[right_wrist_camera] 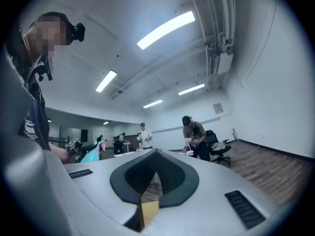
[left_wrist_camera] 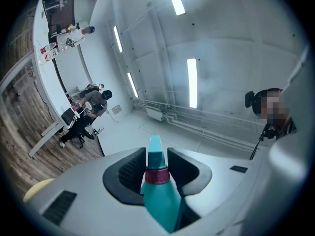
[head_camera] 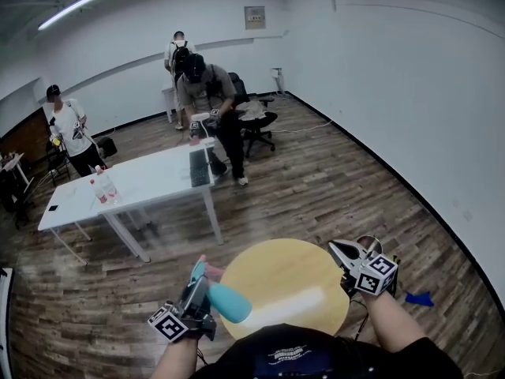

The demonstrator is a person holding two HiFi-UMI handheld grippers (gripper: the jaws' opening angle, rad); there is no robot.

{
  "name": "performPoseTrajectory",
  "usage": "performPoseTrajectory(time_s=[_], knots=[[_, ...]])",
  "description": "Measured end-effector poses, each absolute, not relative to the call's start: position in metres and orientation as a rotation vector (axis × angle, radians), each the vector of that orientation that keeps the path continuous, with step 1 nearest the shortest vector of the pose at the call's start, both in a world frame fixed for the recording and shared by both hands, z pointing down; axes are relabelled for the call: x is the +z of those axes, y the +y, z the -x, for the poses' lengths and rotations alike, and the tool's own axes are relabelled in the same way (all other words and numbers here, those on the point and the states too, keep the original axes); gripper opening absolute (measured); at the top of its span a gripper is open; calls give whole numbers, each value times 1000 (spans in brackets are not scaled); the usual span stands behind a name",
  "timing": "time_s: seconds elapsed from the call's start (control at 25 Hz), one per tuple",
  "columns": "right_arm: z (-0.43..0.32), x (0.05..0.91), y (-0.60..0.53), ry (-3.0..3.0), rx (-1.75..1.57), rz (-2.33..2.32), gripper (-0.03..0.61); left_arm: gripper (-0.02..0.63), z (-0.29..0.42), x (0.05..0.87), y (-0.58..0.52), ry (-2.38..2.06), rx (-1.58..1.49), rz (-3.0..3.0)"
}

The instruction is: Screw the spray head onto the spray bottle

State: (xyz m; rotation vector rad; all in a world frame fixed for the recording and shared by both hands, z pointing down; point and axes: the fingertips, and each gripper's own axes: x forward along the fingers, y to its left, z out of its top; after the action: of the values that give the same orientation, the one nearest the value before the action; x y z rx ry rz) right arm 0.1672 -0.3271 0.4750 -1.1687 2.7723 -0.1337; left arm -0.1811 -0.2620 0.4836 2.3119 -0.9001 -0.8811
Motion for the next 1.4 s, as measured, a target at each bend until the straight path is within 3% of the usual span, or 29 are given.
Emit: performPoseTrajectory(time_s=[0.24, 1.4], knots=[[-189, 422, -344, 2668, -7, 1222, 15, 150, 165, 476, -265, -869, -873, -2331], [-151, 444, -339, 2808, 6, 1137, 12, 150, 168, 480, -262, -869, -863, -2331]])
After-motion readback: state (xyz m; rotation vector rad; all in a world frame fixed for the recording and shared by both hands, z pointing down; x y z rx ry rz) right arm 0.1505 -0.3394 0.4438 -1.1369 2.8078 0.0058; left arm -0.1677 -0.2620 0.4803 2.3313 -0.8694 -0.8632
